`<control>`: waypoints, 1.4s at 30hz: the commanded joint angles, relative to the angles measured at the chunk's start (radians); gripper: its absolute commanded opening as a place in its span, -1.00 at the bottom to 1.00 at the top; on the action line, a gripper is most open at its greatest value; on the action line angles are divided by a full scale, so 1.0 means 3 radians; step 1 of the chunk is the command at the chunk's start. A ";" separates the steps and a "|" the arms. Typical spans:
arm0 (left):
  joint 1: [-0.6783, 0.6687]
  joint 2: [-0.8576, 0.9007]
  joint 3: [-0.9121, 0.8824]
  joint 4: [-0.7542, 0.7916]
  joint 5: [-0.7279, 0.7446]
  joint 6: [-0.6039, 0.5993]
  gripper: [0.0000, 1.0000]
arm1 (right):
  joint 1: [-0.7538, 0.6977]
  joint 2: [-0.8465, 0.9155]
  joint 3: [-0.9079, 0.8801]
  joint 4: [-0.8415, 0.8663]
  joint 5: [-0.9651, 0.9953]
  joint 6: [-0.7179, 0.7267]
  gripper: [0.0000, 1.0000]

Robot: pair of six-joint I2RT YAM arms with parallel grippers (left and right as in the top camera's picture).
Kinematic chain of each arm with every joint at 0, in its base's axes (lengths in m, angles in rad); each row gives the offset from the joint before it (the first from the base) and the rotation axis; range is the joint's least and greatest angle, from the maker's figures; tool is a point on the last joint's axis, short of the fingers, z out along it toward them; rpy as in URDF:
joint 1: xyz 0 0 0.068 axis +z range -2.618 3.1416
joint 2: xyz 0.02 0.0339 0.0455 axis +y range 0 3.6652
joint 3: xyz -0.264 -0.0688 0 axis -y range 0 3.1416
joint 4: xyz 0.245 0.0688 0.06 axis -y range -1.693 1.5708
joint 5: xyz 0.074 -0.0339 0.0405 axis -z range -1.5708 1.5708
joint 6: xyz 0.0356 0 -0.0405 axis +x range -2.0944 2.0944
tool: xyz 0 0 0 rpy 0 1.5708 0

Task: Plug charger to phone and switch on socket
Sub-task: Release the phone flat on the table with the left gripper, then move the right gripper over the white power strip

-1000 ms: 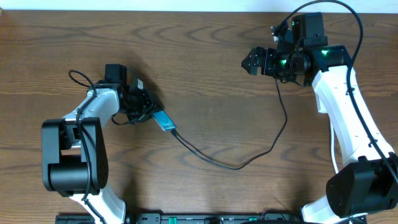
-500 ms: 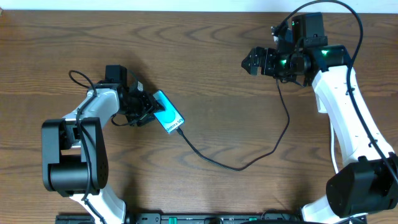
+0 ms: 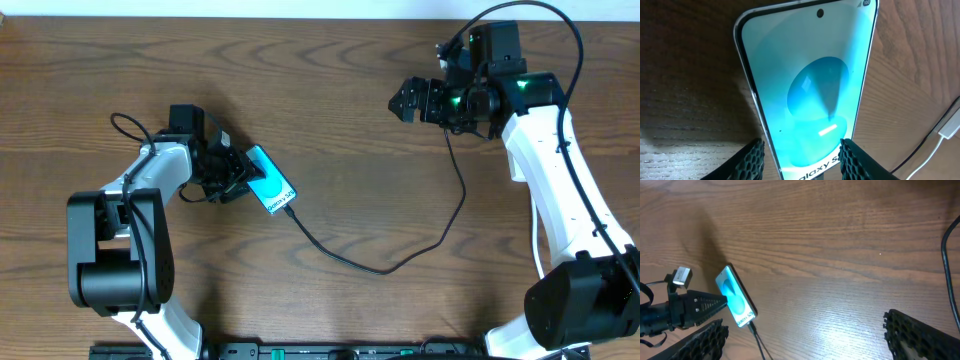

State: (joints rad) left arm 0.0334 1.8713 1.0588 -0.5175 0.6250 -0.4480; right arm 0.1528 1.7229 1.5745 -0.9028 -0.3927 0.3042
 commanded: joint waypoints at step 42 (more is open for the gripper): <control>0.0122 -0.2129 0.0045 -0.0697 -0.0842 0.0032 0.75 | -0.0308 -0.0618 0.0075 -0.0697 0.1316 0.0153 0.99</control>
State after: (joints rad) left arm 0.0654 1.2518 1.0588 -0.7193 0.3855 -0.4446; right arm 0.0929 1.6150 1.5753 -1.1076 -0.0502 0.3195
